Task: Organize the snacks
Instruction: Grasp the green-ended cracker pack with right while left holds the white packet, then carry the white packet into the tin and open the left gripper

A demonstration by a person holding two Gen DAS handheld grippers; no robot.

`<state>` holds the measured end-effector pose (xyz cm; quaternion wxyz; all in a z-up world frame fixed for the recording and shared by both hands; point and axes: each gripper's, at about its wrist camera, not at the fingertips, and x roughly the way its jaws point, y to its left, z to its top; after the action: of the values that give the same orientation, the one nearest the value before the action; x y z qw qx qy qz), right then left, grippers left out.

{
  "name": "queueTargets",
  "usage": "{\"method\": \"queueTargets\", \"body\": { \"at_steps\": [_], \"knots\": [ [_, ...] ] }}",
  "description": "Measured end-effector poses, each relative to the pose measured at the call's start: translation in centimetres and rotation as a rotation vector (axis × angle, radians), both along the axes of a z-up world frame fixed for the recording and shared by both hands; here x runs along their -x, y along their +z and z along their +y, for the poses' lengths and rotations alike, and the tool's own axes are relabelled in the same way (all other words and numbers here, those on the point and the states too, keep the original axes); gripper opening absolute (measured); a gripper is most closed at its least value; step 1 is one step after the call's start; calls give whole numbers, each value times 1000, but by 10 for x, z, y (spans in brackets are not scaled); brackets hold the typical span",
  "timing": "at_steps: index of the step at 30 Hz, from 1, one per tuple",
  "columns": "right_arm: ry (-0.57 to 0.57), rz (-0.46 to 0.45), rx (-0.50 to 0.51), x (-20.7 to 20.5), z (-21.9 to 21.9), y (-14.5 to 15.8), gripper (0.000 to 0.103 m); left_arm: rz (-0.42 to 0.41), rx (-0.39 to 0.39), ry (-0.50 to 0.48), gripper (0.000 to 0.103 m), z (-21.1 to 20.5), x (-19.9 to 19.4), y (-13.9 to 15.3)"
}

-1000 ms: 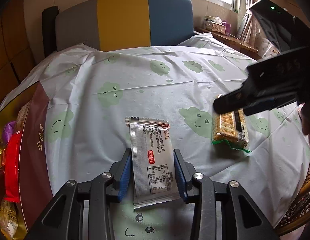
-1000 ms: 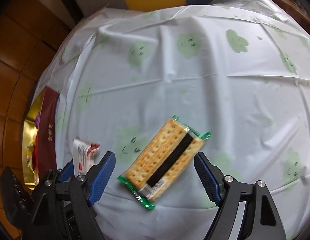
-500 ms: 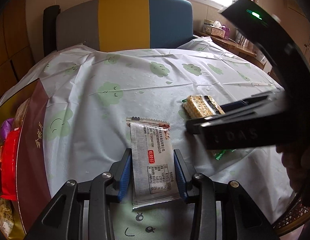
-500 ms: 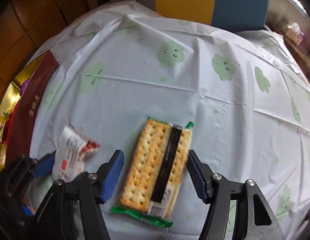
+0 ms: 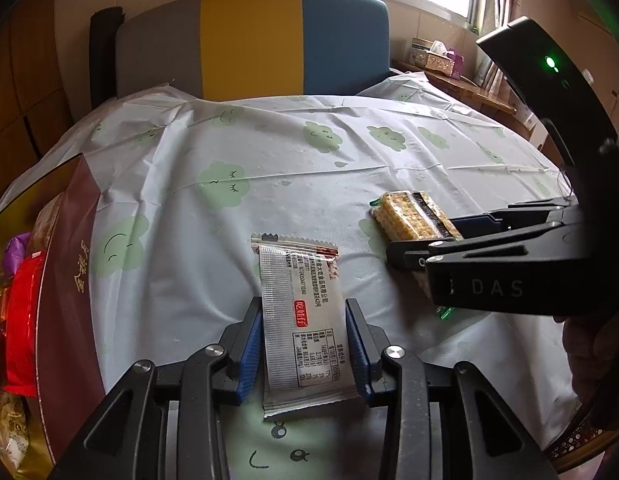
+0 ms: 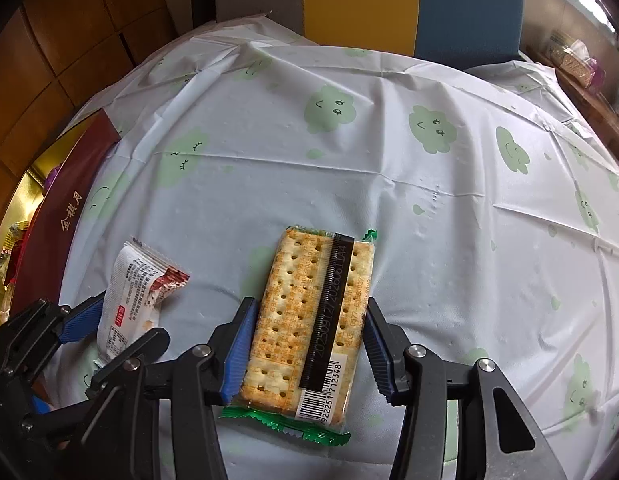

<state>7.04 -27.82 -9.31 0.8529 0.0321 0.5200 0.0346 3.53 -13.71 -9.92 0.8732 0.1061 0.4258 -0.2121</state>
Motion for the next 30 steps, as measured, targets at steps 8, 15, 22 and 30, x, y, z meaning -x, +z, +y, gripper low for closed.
{"method": "queueTargets", "body": {
  "at_steps": [8,15,22,30],
  "knots": [
    [4,-31,22,6,5,0,52,12,-3,24,37,4,7,12],
    [11,-61,53,15,12,-1,52,-46,61,50,37,17,16,49],
    [12,-109,74,27,19,-4,52,-91,91,72,37,31,22,79],
    [22,-151,97,41,26,-10,53,-109,111,117,37,53,26,96]
  ]
}}
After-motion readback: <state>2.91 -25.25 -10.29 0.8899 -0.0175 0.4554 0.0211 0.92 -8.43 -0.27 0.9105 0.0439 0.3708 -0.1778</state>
